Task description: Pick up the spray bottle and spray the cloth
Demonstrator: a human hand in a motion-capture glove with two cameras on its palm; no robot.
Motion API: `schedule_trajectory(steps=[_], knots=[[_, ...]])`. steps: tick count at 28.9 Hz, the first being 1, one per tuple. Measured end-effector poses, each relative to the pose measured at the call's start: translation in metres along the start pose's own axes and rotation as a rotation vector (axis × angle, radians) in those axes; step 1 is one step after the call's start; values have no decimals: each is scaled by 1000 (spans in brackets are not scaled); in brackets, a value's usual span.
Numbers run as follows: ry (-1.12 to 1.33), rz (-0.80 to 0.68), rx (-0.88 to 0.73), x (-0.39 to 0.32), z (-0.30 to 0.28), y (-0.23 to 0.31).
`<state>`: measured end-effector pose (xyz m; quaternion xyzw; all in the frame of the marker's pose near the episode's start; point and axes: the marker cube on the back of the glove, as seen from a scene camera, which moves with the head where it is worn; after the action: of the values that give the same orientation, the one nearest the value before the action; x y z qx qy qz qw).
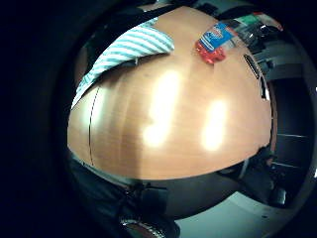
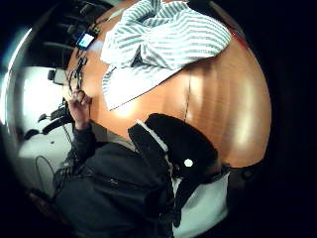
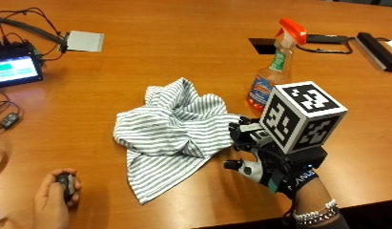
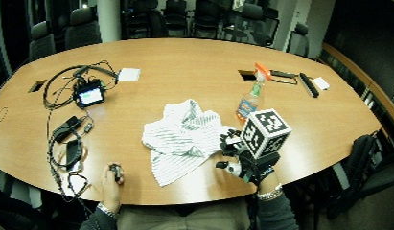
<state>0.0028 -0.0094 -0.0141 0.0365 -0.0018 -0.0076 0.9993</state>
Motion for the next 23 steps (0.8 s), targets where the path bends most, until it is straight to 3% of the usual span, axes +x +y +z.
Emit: schedule_trajectory(steps=[9,23], knots=[[-19,42,26,18,-8,-28],[-222,369,381,103,-82,-125]])
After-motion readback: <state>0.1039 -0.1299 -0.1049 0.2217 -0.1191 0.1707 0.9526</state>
